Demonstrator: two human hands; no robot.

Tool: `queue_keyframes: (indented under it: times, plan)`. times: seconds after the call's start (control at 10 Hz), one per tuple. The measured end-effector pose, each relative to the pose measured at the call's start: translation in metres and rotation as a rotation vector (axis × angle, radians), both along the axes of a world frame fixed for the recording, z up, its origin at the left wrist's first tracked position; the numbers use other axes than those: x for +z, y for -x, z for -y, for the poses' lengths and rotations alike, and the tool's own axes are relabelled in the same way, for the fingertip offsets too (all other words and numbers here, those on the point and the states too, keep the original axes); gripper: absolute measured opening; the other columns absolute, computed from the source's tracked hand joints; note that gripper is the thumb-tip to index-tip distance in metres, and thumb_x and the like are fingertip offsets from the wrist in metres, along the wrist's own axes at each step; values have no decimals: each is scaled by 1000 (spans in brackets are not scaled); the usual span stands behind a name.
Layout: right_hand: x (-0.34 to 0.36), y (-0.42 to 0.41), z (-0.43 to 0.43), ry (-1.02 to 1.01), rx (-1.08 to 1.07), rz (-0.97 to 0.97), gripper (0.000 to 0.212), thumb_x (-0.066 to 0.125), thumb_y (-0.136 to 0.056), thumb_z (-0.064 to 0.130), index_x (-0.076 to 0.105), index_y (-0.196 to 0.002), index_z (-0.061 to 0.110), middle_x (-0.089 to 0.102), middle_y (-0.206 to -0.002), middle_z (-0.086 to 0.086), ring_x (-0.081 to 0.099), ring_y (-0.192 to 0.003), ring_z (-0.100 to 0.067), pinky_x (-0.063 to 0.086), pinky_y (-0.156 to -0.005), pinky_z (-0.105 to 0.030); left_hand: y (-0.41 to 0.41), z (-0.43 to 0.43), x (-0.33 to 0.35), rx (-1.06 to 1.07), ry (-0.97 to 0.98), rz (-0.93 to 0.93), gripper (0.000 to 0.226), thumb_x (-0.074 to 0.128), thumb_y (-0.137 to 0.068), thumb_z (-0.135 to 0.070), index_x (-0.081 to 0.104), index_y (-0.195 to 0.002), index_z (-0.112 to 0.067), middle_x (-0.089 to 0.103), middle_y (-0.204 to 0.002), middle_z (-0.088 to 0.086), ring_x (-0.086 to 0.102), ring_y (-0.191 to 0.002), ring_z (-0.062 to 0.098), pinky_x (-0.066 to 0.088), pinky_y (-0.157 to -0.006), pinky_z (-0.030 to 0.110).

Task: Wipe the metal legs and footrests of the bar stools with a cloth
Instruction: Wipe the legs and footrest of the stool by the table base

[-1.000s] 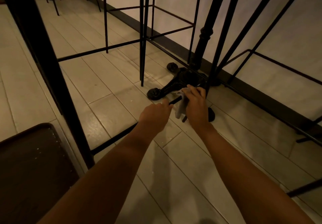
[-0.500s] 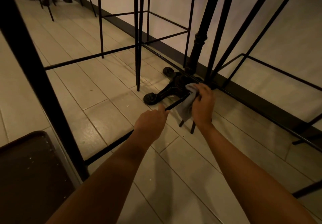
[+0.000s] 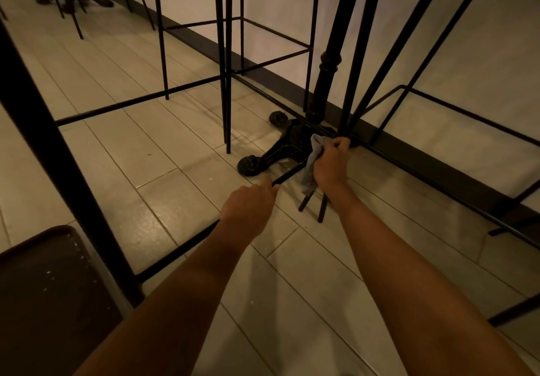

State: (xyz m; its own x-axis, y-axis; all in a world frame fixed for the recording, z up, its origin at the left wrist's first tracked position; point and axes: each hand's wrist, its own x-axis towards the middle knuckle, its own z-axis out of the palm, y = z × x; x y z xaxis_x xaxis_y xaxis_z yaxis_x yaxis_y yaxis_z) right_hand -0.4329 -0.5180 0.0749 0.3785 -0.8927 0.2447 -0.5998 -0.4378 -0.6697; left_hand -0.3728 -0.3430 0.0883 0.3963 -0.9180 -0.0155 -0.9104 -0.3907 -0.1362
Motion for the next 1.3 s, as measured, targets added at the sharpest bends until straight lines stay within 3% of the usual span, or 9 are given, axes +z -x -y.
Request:
queue_keyframes:
  times: [0.1,0.2,0.3,0.4,0.6,0.8,1.1,1.2,1.3]
  plan:
    - [2,1,-9,-60,19,66,27,46,-85,-2,52,-111,-5,42,-120,-22,44,-108,-33,33,-78,-17,-3,4,-12,-32,61,8,40,37,-98,-14,27,-136,-11,53,-112,11,61,-85,24,43,-62,29]
    - [4,1,-13,-136,28,116,24,44,-93,7,50,-114,-3,37,-123,-14,47,-110,-27,37,-78,-8,-2,4,-8,-5,76,-29,34,33,-99,-19,32,-131,-9,58,-104,10,57,-73,21,39,-59,27]
    - [12,-6,-8,-231,-67,177,19,41,-95,10,42,-113,6,36,-130,-17,47,-112,-29,43,-88,-29,-1,4,-7,-16,84,-51,36,37,-98,-17,30,-132,-10,56,-104,10,50,-68,19,39,-59,26]
    - [7,-13,-13,-169,-63,153,30,42,-95,17,40,-120,1,35,-129,-13,46,-105,-20,40,-83,-25,-2,4,-5,28,113,-87,28,29,-101,-26,36,-122,-9,62,-98,9,62,-78,23,39,-59,27]
    - [-3,-8,-20,-119,35,136,27,43,-96,15,51,-117,0,33,-129,-12,46,-113,-24,42,-99,-30,-2,5,-9,35,145,-86,27,28,-101,-29,38,-116,-9,64,-97,9,64,-84,26,39,-60,30]
    - [0,-7,-14,-77,39,84,29,40,-96,10,50,-120,-4,32,-134,-15,45,-117,-26,37,-100,-24,-2,5,-10,32,155,-93,26,27,-101,-27,38,-116,-8,63,-100,12,64,-87,29,41,-63,32]
    - [-6,-4,-28,-74,68,120,33,37,-97,8,47,-127,-1,34,-136,-15,44,-122,-25,30,-95,-16,-3,6,-13,51,176,-107,29,26,-101,-30,37,-118,-8,64,-95,10,64,-82,26,39,-59,30]
    - [-4,0,-31,-88,101,100,33,38,-96,7,48,-127,0,36,-136,-14,43,-122,-23,31,-94,-16,-2,6,-14,29,154,-84,30,28,-100,-26,35,-123,-8,59,-87,8,57,-68,22,39,-57,28]
    - [4,3,-19,-142,97,94,32,38,-97,7,47,-127,0,36,-138,-14,43,-123,-23,33,-95,-19,-5,7,-16,30,190,-79,32,22,-102,-31,37,-120,-8,65,-91,8,63,-76,25,41,-58,30]
